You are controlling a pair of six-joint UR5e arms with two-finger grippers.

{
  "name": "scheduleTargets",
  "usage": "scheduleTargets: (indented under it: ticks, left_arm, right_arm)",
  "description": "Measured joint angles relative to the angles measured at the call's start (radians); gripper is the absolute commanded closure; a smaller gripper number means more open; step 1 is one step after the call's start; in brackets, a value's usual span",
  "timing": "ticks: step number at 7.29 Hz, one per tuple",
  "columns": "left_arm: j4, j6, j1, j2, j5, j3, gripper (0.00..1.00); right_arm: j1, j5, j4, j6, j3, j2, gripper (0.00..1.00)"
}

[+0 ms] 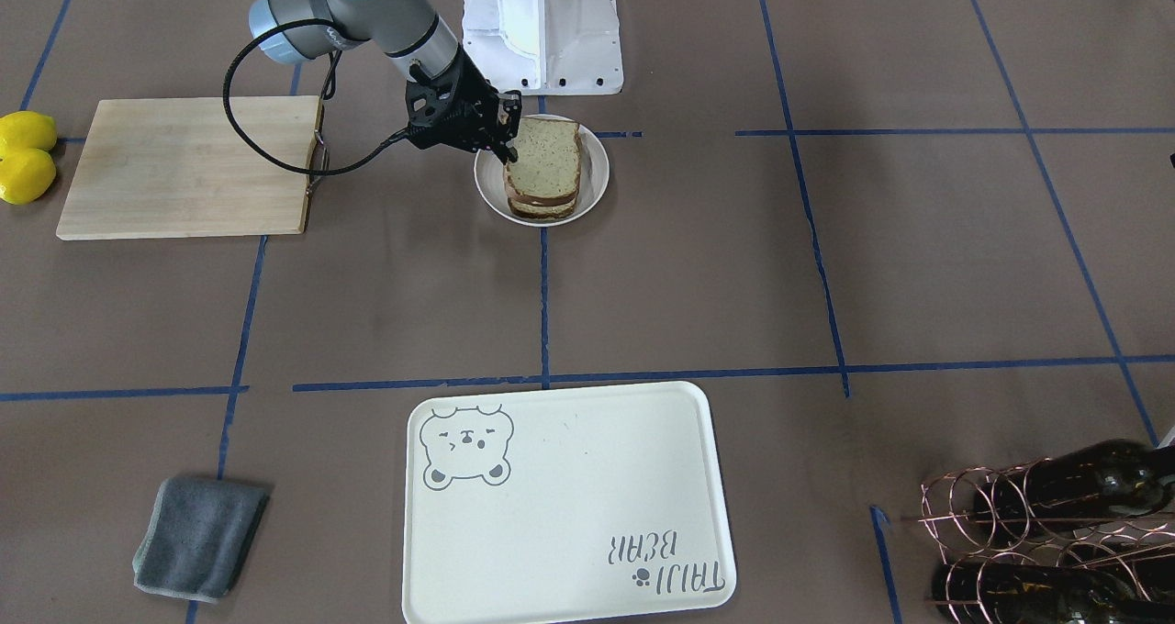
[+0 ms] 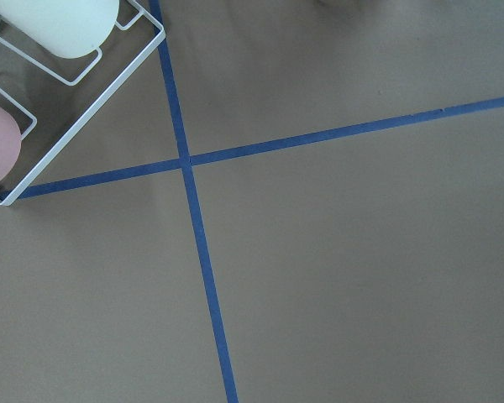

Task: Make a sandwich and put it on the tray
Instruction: 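Open the right gripper and withdraw it back toward its rest pose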

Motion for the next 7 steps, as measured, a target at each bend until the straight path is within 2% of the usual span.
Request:
scheduleTargets:
  ticks: [2, 4, 6, 7]
  left_arm:
    - [0.0, 0.0, 0.0, 0.0, -0.001, 0.001, 0.0]
    - [0.001, 0.0, 0.0, 0.0, -0.001, 0.001, 0.0]
    - [-0.032, 0.002, 0.0, -0.001, 0.0, 0.005, 0.0]
    - [-0.096, 0.002, 0.0, 0.001, -0.001, 0.02, 0.0]
  right_arm:
    - [-0.001, -0.006, -0.001, -0.003, 0.002, -0.003, 0.0]
    - [0.044, 0.025, -0.036, -0.029, 0.009, -0.005, 0.0]
    - [0.141, 0.097, -0.149, -0.153, 0.012, -0.007, 0.0]
    - [0.203, 0.141, -0.227, -0.246, 0.013, -0.009, 0.0]
